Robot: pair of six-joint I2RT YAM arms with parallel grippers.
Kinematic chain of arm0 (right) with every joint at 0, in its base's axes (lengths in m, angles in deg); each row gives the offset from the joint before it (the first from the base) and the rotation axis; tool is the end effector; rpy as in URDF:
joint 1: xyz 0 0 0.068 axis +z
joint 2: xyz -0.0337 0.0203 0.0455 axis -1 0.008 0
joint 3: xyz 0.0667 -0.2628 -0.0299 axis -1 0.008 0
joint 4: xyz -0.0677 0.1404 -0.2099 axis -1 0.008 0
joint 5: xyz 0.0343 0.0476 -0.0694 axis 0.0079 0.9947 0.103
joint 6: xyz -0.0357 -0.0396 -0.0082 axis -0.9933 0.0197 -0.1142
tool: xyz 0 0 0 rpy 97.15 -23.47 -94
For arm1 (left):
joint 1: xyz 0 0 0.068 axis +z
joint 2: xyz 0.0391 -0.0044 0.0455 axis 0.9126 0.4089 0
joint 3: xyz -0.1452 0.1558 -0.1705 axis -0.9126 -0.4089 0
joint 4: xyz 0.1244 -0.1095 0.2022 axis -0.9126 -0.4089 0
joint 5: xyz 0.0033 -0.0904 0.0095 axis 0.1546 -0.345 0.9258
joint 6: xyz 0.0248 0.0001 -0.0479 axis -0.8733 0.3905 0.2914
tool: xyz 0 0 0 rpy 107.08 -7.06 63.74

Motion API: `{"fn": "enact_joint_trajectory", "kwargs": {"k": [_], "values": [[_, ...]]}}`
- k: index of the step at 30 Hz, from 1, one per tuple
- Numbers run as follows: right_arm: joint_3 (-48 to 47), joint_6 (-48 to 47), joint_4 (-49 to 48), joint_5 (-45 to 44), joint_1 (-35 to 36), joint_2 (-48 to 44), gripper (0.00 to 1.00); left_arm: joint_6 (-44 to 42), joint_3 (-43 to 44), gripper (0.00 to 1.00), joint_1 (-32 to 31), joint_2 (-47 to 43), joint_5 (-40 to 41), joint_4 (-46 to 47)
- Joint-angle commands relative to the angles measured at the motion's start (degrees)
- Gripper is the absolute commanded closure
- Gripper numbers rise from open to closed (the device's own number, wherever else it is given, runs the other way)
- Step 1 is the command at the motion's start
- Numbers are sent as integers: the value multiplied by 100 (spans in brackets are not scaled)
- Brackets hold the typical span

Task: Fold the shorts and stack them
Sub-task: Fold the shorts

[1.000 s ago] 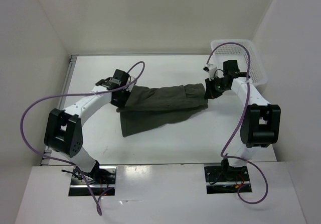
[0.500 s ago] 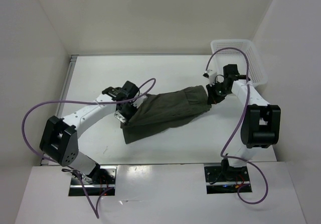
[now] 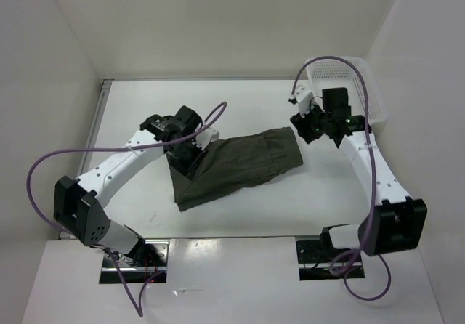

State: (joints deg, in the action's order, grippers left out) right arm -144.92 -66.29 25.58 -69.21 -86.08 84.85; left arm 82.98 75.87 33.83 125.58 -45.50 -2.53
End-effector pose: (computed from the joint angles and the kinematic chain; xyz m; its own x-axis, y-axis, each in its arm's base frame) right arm 0.2876 0.0262 0.3059 -0.4795 -0.6095 -0.6313 -0.6285 0.7406 -0.2376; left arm 0.2350 -0.1515 0.2869 -0.8185 0.5084 -0.2678 0.5484 0.8302 -0.1002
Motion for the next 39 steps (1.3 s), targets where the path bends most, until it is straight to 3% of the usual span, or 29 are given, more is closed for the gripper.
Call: {"fn": "enact_joint_trajectory", "kwargs": {"k": [1,2,3,6,10,19,22,28,32,36,39], "values": [[39,338,-723,31,987,-225,44,-19,106,61,126,112,-148,682],[101,488,-829,31,1364,-110,51,-19,18,61,205,288,-43,966],[206,611,-944,31,1515,21,64,-19,-62,64,258,482,185,1256],[312,955,-1182,-22,1762,628,84,-19,-62,64,381,1168,257,1952],[610,1008,-1314,-381,1763,1305,100,-19,69,65,654,1739,135,2401],[1042,1245,-1708,-1997,1553,1991,100,-19,437,66,2164,2882,599,2903],[981,1298,-1841,-2149,1482,2176,100,-19,649,66,2306,3295,836,2964],[454,1298,-1534,-1842,1482,2036,100,-19,1483,66,2307,3612,908,2859],[-3,1157,-1271,-1131,1596,1528,100,-19,1871,65,1982,2955,829,2560],[-268,1157,-1515,-629,2192,1350,100,-19,1626,64,1543,2234,715,2324],[-443,1228,-1813,-365,2763,1876,100,-19,1108,64,1490,2171,557,2323]]}}
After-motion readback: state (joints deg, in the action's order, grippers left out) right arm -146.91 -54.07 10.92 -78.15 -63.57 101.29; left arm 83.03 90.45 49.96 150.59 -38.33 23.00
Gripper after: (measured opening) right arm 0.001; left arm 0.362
